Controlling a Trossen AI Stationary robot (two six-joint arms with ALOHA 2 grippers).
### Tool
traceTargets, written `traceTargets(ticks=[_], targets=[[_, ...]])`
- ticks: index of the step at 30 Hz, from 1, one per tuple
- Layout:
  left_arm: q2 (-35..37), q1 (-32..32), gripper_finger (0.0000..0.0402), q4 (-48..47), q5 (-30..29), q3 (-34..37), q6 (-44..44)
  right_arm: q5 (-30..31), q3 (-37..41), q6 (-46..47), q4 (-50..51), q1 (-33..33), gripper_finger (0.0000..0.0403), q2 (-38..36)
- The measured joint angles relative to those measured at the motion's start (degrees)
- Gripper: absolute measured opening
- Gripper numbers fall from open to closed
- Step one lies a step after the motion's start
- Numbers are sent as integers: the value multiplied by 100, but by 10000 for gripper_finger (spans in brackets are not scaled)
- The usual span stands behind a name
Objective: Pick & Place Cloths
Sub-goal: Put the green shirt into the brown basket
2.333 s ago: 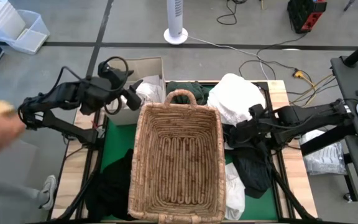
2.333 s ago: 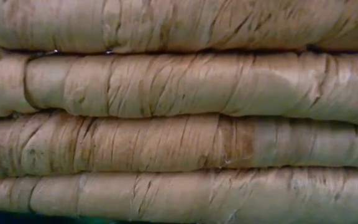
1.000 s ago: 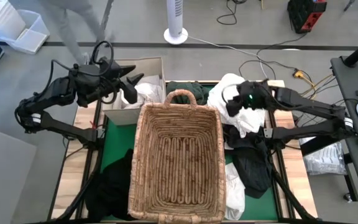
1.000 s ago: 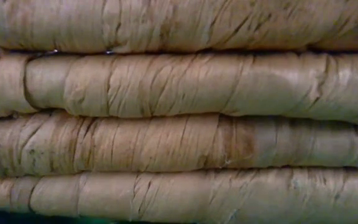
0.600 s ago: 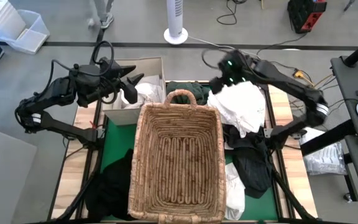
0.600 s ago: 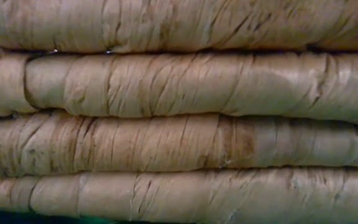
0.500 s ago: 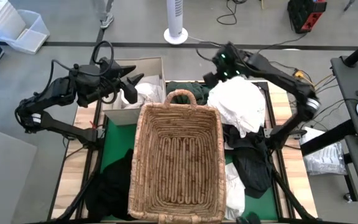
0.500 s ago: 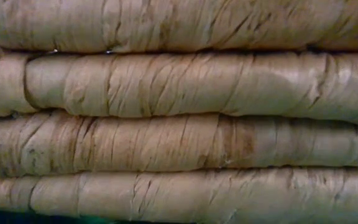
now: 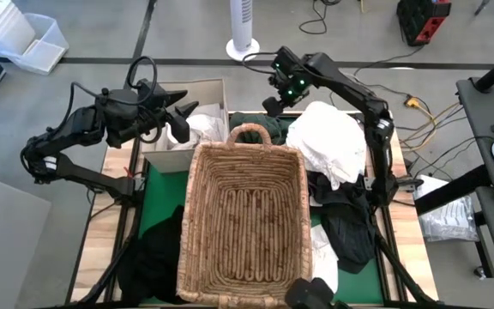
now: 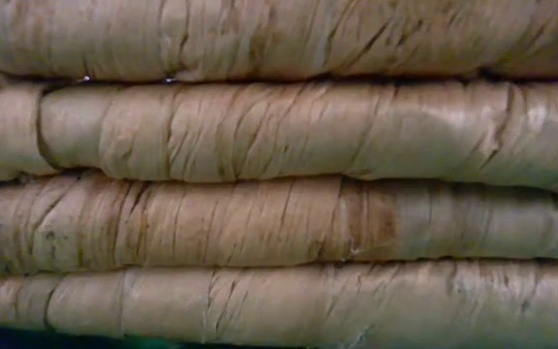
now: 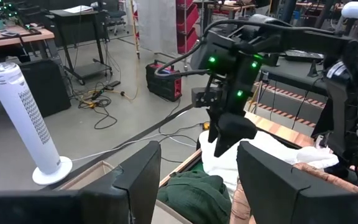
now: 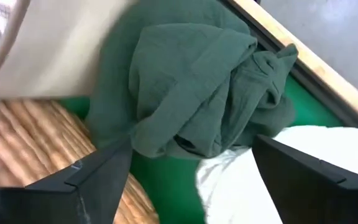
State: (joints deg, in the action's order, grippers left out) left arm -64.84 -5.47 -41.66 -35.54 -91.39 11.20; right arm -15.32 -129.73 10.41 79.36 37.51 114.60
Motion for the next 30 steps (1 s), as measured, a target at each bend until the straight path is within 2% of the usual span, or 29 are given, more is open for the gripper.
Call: traceTargets(ticks=[4, 6, 8, 11, 17, 22, 25, 30], targets=[[0, 1, 190, -88, -1, 0, 0, -15, -528, -979, 539, -33, 342, 273], [0, 1, 190, -159, -1, 2, 0, -21, -501, -1493, 821, -52, 345, 258], [0, 0, 190, -196, -1, 2, 1, -34, -444, -1627, 929, -52, 344, 174], [0, 0, 190, -202, -1, 2, 2, -60, -433, -1797, 903, -20, 341, -106], [0, 0, 190, -204, -5, 2, 2, 27, -96, -2828, 641, 66, 329, -937], [-2, 0, 190, -206, -6, 2, 4, 29, 777, -3477, -173, 66, 317, -1566], [-3, 0, 190, -206, -6, 2, 42, 29, 1618, -3841, -524, 68, 306, -1842], [-11, -1, 190, -204, -12, 2, 148, 10, 3195, -3849, -1515, 132, 290, -2390]])
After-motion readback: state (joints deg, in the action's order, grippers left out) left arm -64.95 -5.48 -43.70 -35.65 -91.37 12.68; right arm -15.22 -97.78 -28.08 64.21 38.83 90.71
